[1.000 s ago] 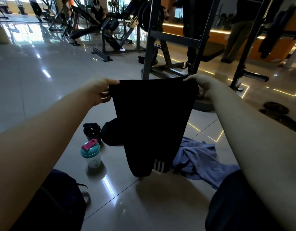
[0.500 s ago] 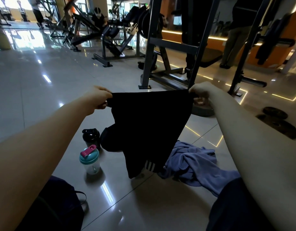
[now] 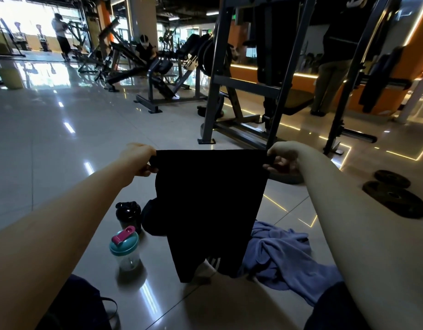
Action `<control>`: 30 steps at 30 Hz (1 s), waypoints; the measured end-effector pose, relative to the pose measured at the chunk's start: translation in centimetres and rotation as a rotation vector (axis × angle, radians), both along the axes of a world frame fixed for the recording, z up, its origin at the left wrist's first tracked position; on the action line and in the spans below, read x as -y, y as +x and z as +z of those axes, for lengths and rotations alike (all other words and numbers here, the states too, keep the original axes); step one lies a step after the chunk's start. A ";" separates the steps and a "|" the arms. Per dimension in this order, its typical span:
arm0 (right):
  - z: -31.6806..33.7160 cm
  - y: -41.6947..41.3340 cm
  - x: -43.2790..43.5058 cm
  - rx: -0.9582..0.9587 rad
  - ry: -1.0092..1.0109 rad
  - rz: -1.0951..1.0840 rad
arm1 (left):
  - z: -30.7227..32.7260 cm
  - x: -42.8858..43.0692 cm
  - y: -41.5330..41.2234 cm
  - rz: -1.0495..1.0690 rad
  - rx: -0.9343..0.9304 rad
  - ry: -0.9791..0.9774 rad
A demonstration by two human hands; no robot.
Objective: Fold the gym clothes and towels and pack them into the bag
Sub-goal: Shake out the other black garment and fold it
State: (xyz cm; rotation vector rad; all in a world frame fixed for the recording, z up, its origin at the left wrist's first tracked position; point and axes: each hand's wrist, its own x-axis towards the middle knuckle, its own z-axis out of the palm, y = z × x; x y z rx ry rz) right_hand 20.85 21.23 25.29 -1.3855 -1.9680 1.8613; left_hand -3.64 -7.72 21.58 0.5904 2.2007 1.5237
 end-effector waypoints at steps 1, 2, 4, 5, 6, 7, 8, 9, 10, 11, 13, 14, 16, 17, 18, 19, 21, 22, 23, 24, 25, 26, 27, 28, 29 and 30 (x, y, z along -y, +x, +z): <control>-0.1 0.2 0.1 -0.010 -0.020 0.019 | 0.0 0.1 -0.1 -0.016 0.057 0.041; -0.2 0.3 0.2 -0.021 -0.034 0.051 | 0.0 0.2 -0.2 -0.040 0.112 0.079; -0.2 0.5 0.5 -0.052 -0.036 0.127 | -0.2 0.2 -0.2 -0.092 0.200 0.147; 0.0 0.6 0.7 -0.076 -0.025 0.154 | -0.2 0.3 -0.2 -0.116 0.229 0.174; 0.2 0.7 0.8 -0.100 -0.017 0.165 | -0.2 0.3 -0.1 -0.136 0.253 0.195; 0.5 0.8 1.1 -0.123 -0.017 0.168 | -0.2 0.3 0.0 -0.152 0.272 0.211; 0.9 1.0 1.5 -0.133 -0.018 0.167 | -0.1 0.4 0.1 -0.172 0.293 0.221; 1.1 1.1 1.7 -0.137 -0.012 0.157 | -0.1 0.5 0.1 -0.205 0.317 0.227; 1.2 1.2 1.7 -0.131 0.001 0.153 | 0.0 0.6 0.2 -0.262 0.330 0.220; 1.2 1.2 1.5 -0.121 0.017 0.151 | 0.1 0.7 0.1 -0.342 0.328 0.205; 1.1 1.0 1.3 -0.099 0.026 0.161 | 0.2 0.8 0.0 -0.508 0.247 0.155; 0.9 1.0 1.1 -0.106 0.015 0.163 | 0.0 0.8 -0.2 -0.563 0.204 0.131; 0.4 1.0 0.4 -0.138 0.005 0.176 | -0.4 0.7 -0.9 -0.569 0.153 0.093; 0.1 1.1 0.1 -0.162 0.013 0.212 | -0.6 0.7 -1.2 -0.536 0.134 0.079; -0.2 1.3 -0.3 -0.189 0.028 0.276 | -0.7 0.7 -1.4 -0.497 0.111 0.062; -0.6 1.5 -0.8 -0.208 0.035 0.361 | -0.8 0.7 -1.4 -0.461 0.082 0.048; -1.0 1.4 -1.6 -0.227 0.046 0.484 | -1.1 0.6 -1.5 -0.385 0.031 0.034; -1.1 1.3 -1.7 -0.245 0.041 0.513 | -1.2 0.6 -1.5 -0.358 0.003 0.036; -1.2 1.0 -1.7 -0.266 0.042 0.524 | -1.3 0.7 -1.5 -0.342 -0.026 0.030; -1.4 0.7 -1.8 -0.285 0.059 0.521 | -1.3 0.7 -1.4 -0.337 -0.069 0.009; -1.6 0.6 -1.8 -0.300 0.082 0.516 | -1.1 0.7 -1.1 -0.331 -0.133 -0.030; -1.8 0.4 -1.8 -0.314 0.098 0.500 | -1.0 0.7 -0.8 -0.323 -0.214 -0.078; -2.0 0.5 -1.8 -0.325 0.111 0.480 | -0.8 0.6 -0.4 -0.316 -0.295 -0.126; -2.2 0.5 -1.8 -0.330 0.142 0.446 | -0.7 0.5 -0.1 -0.312 -0.356 -0.161; -2.3 0.5 -1.7 -0.323 0.187 0.420 | -0.6 0.4 0.1 -0.310 -0.390 -0.176; -2.3 0.4 -1.5 -0.316 0.222 0.402 | -0.4 0.4 0.2 -0.315 -0.406 -0.180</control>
